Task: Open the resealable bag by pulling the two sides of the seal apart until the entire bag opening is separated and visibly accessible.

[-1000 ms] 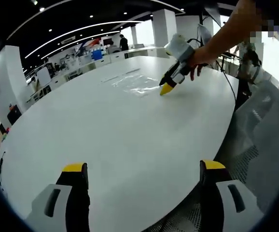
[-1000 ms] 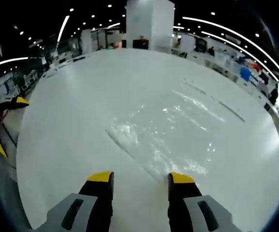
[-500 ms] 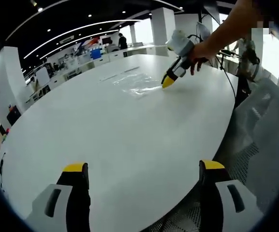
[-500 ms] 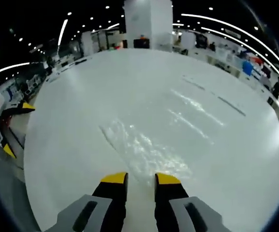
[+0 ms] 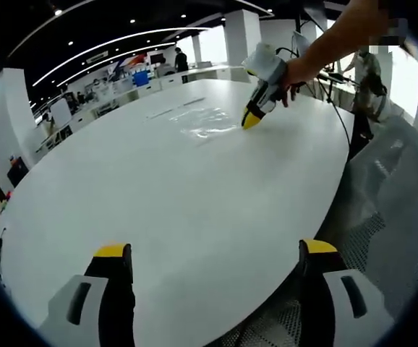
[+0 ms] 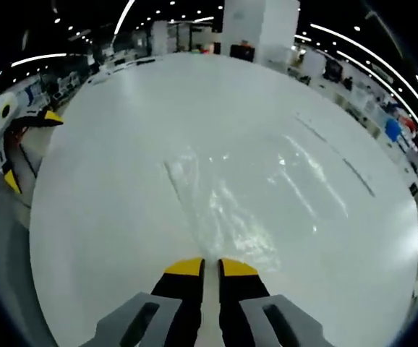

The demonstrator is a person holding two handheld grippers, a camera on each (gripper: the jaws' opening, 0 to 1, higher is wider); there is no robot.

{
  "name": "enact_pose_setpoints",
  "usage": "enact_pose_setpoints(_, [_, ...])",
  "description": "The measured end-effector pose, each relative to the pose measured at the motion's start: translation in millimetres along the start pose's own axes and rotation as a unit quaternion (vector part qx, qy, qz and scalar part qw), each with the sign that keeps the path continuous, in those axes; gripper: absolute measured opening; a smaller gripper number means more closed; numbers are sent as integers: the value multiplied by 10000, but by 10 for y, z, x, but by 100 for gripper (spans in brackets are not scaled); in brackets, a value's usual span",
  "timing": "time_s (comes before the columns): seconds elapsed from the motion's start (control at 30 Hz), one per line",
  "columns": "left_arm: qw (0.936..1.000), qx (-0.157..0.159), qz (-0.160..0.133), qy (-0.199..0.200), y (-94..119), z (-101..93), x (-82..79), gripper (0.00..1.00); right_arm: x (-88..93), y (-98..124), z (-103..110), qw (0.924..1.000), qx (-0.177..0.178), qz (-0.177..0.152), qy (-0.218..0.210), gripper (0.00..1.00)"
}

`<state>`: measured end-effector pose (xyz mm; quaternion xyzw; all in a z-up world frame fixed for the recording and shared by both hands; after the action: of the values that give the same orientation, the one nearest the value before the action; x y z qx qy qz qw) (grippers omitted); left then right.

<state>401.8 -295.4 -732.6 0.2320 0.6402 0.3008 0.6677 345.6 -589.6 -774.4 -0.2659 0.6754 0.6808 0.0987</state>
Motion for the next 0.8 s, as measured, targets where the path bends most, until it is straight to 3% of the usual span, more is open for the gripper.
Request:
enact_pose_setpoints(0.13, [10000, -18, -17, 29, 6, 9, -7, 93, -11, -5, 28, 9995, 27, 114, 296, 0])
enact_pose_setpoints(0.27, [9999, 14, -32, 132, 10, 16, -15, 93, -25, 7, 106, 9993, -135, 174, 297, 0])
enact_pose_setpoints(0.47, [9981, 89, -102, 595, 44, 98, -66, 94, -58, 70, 250, 9980, -411, 181, 442, 0])
enact_pose_setpoints(0.63, [9988, 99, -127, 456, 43, 139, -147, 93, -133, 196, 451, 9950, -833, -27, 558, 0])
enact_pose_setpoints(0.73, [9995, 158, -213, 161, 4, 127, -261, 91, -156, 313, 578, 9921, -1036, -13, 714, 0])
enact_pose_setpoints(0.8, [9995, 190, -234, 9, -30, 126, -322, 90, -128, 348, 669, 9915, -1218, 140, 437, 0])
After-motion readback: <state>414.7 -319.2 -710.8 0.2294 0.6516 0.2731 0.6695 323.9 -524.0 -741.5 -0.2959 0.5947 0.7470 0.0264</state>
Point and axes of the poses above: the point that each gripper's makers call its tool centre point, and the gripper's own axes: y roughly backward along the fingers, z roughly to its left, x roughly out of its underside, the point moved 1 cm from there along y, roughly backward along the fingers, and after that the axes turned 3 degrees about z, right-handed, at the moved point
